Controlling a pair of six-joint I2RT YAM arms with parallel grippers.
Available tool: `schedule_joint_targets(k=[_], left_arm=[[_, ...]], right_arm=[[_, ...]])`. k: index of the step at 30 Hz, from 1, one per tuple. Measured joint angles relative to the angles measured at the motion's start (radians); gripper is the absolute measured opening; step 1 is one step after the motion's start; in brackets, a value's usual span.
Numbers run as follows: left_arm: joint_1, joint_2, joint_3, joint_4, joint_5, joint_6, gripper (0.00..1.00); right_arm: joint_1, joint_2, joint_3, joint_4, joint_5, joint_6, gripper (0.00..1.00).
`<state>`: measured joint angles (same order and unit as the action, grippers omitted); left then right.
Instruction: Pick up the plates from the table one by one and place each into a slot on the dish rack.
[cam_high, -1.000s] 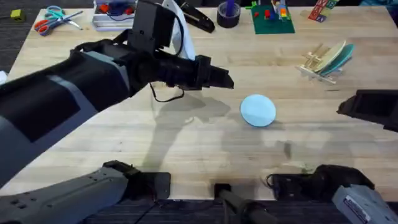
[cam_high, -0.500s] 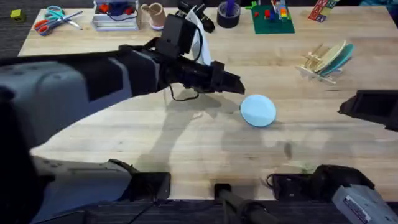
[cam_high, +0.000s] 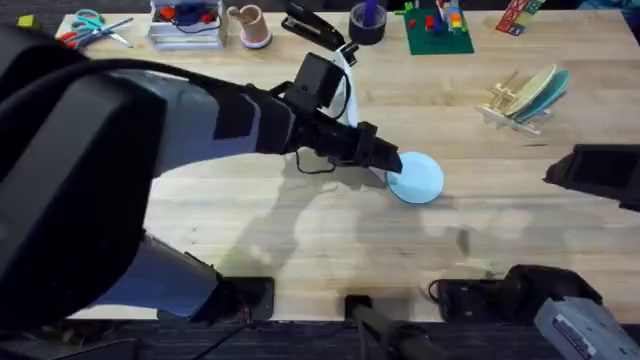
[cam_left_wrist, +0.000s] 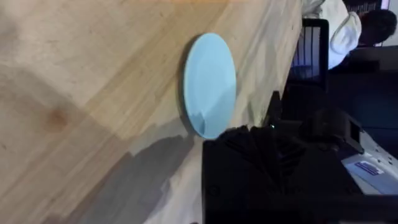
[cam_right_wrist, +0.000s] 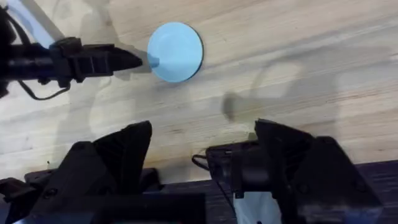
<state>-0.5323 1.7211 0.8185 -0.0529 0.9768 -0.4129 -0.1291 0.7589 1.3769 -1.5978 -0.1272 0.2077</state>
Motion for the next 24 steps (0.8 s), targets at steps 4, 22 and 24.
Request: schedule_joint_targets(k=[4, 22, 24], left_arm=[[0.0, 0.02, 0.0, 0.045, 0.0, -0.003, 0.041], [-0.023, 0.101, 0.0, 0.095, -0.004, -0.004, 0.041], [-0.023, 0.126, 0.0, 0.097, -0.004, -0.004, 0.041]], right_arm=[[0.0, 0.0, 0.0, 0.0, 0.0, 0.0, 0.995], [0.0, 0.0, 0.0, 0.0, 0.0, 0.0, 0.995], [0.0, 0.0, 0.0, 0.0, 0.0, 0.0, 0.995]])
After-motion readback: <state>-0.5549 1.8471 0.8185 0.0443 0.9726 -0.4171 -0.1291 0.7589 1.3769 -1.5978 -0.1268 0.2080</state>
